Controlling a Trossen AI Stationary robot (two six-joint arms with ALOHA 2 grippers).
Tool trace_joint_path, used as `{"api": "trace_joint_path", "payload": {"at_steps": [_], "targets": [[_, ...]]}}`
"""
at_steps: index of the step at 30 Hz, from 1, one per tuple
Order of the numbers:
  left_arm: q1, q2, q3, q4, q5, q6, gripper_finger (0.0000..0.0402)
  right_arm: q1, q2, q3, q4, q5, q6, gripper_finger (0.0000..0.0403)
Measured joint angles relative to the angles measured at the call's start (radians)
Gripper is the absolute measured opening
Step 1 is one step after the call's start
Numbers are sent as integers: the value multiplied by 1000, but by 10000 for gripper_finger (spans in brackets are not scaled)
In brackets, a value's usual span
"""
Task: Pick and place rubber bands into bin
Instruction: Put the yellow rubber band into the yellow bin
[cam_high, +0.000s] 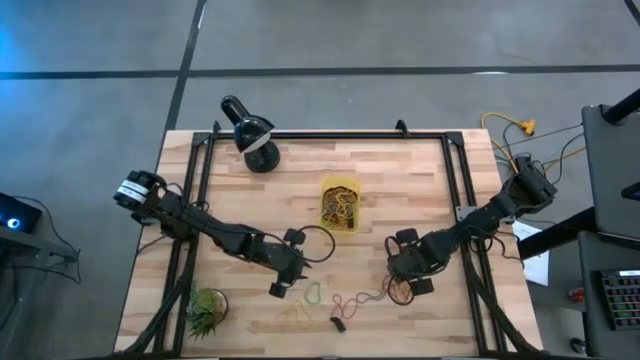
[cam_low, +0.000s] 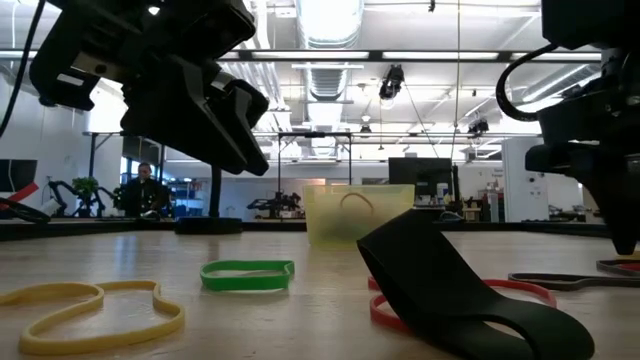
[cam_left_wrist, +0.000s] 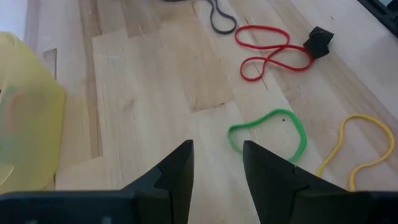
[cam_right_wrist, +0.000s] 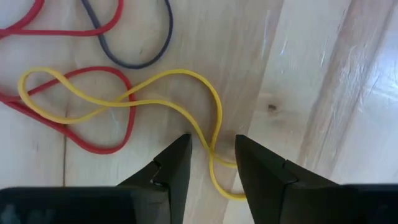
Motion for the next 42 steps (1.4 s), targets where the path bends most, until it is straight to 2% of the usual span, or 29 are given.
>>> {"api": "trace_joint_path", "payload": {"at_steps": [6,13,16,20,29,39,42], "targets": [[0,0,-1,0,0,-1,123,-1,12,-14,8,-32,47,100],[0,0,-1,4,0,-1,123,-1,14,-18,21,-67,57,17],[0,0,-2,8,0,-2,123,0,12,-18,34,-67,56,10],[0,0,-2,8,0,-2,123,3,6,23,-9,-13,48,9],[0,0,-4,28,0,-1,123,2,-58,146,-63,246,-61,8],[0,0,-5,49,0,0,123,-17,-106,298,-51,689,-335,8],[0,0,-5,58,0,1,123,-56,-104,334,-22,768,-429,8]]}}
